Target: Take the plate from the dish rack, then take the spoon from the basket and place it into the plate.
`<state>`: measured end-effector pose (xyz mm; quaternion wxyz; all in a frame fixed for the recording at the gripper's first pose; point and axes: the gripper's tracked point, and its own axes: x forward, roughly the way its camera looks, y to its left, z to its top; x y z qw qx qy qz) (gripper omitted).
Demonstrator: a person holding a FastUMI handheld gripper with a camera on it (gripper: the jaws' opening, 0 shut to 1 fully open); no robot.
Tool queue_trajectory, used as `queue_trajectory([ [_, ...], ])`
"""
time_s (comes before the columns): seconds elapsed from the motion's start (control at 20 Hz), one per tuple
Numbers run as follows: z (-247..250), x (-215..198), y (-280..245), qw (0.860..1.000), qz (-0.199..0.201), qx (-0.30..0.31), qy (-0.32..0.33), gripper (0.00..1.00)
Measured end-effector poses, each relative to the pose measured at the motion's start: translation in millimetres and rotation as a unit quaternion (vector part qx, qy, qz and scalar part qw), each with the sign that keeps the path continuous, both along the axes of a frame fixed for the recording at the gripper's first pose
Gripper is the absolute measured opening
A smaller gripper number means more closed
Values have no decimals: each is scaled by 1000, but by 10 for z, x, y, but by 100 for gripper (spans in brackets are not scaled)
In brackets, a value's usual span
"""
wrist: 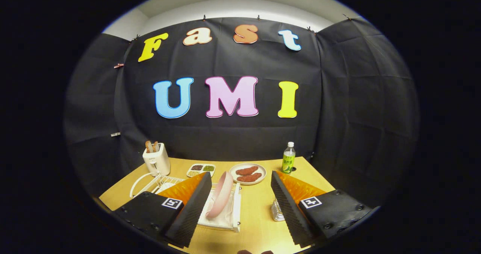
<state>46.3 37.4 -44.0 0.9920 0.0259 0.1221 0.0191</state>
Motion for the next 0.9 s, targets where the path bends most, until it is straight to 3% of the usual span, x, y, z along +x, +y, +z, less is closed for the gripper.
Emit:
queue_trajectory([
  [0.25,-422,461,245,997,6,-22,74,98],
  [0.55,-1162,899,322,982,-49,2,180,89],
  [0.75,-1588,970,356,968,-76,22,238,77],
  [0.85,-1703,997,423,962,-85,50,254,67],
  [0.9,-1736,985,453,960,-88,61,259,58],
])
